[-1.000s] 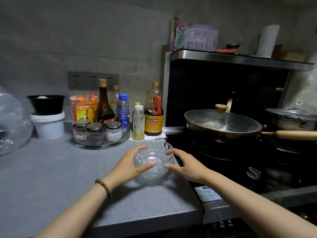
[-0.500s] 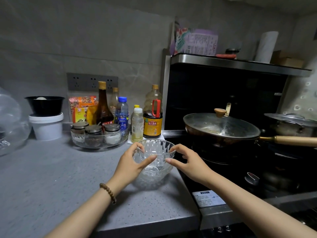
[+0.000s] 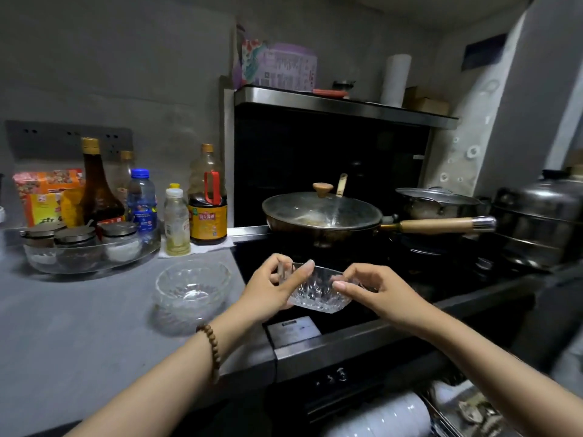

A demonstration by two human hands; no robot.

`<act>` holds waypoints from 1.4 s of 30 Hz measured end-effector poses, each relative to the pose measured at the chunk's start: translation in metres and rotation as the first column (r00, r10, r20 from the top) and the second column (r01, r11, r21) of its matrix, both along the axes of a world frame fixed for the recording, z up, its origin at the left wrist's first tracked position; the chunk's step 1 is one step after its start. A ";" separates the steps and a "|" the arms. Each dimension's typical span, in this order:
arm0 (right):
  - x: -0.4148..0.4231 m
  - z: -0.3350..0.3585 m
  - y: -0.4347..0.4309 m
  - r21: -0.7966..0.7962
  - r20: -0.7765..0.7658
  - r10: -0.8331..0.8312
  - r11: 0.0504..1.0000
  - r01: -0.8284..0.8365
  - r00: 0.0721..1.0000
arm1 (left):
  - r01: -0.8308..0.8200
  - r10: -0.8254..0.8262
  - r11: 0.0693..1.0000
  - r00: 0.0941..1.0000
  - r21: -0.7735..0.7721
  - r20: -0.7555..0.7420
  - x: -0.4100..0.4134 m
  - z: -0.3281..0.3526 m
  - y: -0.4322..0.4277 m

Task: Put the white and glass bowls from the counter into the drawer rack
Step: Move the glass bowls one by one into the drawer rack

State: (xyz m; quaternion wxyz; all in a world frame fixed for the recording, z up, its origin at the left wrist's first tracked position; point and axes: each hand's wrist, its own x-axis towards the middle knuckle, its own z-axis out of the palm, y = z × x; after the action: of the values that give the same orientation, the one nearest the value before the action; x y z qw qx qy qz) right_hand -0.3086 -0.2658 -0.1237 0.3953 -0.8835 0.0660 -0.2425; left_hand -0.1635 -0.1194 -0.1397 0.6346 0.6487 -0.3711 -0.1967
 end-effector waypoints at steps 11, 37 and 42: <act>-0.132 -0.060 -0.077 0.348 -0.193 0.007 0.936 0.061 0.981 | 0.354 -0.321 0.913 0.930 0.203 -0.179 -0.095 -0.073 -0.117; -0.120 -0.258 -0.171 0.558 -0.744 -0.169 0.375 0.741 0.646 | 0.133 -0.621 0.573 0.715 0.809 0.322 -0.117 -0.337 -0.165; -0.106 -0.283 -0.179 0.491 -0.824 -0.098 0.368 0.789 0.558 | 0.044 -0.599 0.609 0.680 0.792 0.423 -0.115 -0.360 -0.158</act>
State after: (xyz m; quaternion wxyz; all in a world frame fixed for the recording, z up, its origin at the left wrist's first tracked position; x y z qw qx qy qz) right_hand -0.4145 -0.4449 -0.4065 0.6183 -0.5366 0.5717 0.0540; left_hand -0.2787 -0.2770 -0.4996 0.0983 0.7845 -0.5764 -0.2065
